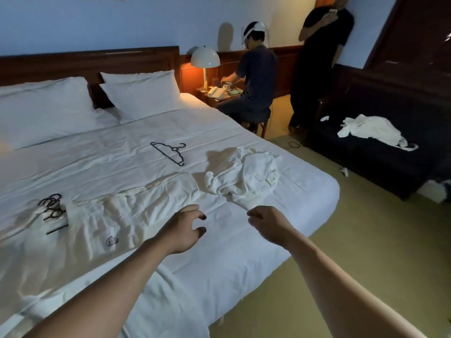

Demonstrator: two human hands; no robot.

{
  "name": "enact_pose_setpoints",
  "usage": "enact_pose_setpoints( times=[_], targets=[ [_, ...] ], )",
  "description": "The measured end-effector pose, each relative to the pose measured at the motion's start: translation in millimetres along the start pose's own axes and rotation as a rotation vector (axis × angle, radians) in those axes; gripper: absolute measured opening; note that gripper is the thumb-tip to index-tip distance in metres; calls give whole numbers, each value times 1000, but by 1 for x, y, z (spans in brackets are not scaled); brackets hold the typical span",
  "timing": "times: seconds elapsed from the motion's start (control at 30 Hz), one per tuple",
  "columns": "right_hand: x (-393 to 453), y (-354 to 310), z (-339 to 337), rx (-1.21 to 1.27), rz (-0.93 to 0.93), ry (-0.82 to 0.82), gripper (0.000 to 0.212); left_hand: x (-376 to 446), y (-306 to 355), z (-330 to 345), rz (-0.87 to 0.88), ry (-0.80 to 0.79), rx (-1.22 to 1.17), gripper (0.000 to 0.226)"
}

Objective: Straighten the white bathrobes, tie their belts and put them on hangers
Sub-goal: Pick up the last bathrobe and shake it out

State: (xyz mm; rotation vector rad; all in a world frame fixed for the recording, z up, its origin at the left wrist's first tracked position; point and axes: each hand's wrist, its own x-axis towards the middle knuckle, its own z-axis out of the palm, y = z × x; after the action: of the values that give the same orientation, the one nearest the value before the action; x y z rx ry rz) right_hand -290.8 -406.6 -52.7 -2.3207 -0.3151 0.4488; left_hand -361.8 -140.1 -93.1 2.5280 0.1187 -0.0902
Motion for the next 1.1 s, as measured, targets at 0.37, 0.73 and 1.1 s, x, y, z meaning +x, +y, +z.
enact_pose_setpoints(
  times=[0.37, 0.73, 1.1],
  targets=[
    [13, 84, -51, 87, 131, 62, 26, 94, 81, 62, 114, -155, -33, 24],
    [137, 133, -77, 141, 239, 81, 31, 233, 85, 113, 99, -283, 10, 35],
    [227, 150, -91, 163, 289, 27, 33, 322, 74, 130, 37, -365, 19, 37]
  ],
)
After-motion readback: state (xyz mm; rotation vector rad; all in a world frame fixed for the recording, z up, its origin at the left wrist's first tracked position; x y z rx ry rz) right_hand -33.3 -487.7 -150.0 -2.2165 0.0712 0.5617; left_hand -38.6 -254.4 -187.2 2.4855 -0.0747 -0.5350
